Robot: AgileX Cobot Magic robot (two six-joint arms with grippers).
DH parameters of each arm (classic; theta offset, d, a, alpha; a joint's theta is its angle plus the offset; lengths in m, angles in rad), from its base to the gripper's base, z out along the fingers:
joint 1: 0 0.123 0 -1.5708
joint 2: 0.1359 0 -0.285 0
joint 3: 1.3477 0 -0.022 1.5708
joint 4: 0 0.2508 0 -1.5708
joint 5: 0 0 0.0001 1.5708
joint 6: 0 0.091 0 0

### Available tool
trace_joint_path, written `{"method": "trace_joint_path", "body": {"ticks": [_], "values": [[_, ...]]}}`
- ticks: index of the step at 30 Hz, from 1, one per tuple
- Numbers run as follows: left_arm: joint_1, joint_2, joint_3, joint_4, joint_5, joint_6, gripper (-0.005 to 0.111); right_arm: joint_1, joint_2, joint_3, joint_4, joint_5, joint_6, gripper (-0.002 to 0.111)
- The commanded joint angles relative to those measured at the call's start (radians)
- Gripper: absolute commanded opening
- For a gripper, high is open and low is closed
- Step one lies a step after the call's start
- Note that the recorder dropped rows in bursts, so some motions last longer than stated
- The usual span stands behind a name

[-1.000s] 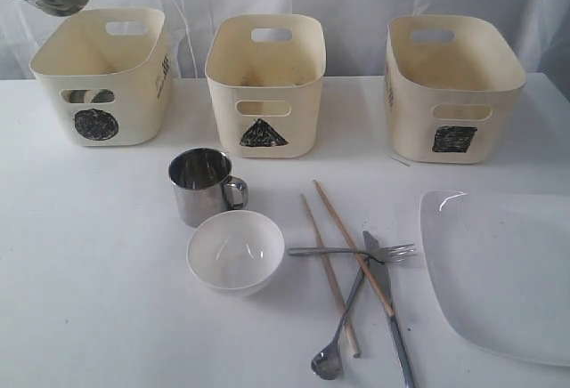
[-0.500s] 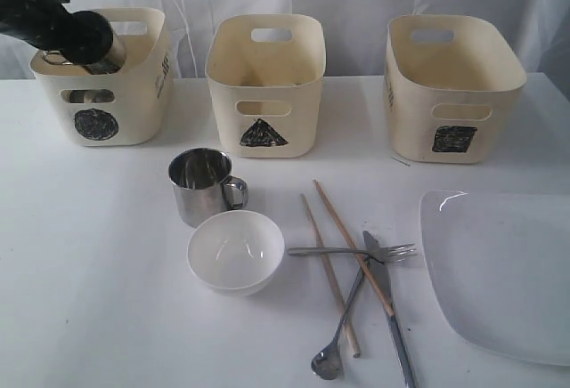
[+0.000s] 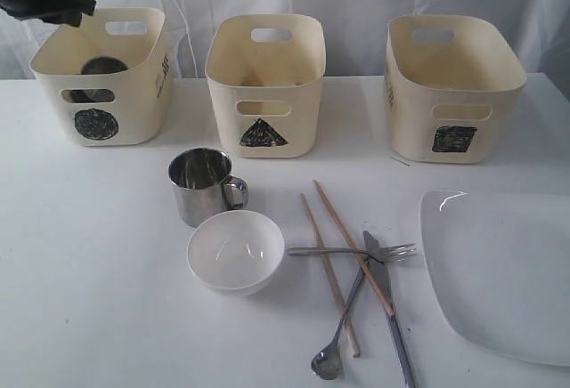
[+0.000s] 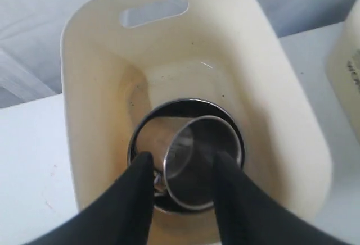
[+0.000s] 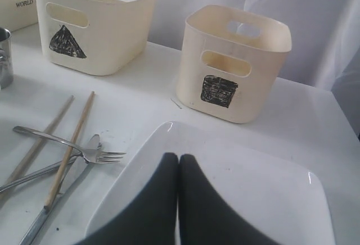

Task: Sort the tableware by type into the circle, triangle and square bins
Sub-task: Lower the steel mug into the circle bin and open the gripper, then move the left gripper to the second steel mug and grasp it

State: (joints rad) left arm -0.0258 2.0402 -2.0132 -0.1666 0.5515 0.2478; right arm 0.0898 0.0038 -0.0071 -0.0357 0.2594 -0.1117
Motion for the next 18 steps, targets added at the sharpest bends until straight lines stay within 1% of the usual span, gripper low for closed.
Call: {"method": "trace_joint_path", "body": {"ticks": [1, 5, 10, 13, 16, 18], "values": [[-0.01, -0.154, 0.075, -0.051, 0.159, 0.03, 0.04, 0.003, -0.004, 0.007, 0.001, 0.002, 0.003, 0.0], [-0.014, -0.281, 0.24, -0.167, 0.172, 0.083, 0.04, 0.003, -0.004, 0.007, 0.001, 0.002, 0.003, 0.0], [-0.063, -0.419, 0.502, -0.209, 0.132, 0.109, 0.04, 0.003, -0.004, 0.007, 0.001, 0.002, 0.003, 0.0], [-0.104, -0.458, 0.61, -0.226, 0.074, 0.109, 0.04, 0.003, -0.004, 0.007, 0.001, 0.002, 0.003, 0.0], [-0.152, -0.458, 0.673, -0.226, 0.022, 0.109, 0.04, 0.003, -0.004, 0.007, 0.001, 0.002, 0.003, 0.0], [-0.185, -0.444, 0.703, -0.226, -0.03, 0.111, 0.043, 0.003, -0.004, 0.007, 0.001, 0.002, 0.003, 0.0]]}}
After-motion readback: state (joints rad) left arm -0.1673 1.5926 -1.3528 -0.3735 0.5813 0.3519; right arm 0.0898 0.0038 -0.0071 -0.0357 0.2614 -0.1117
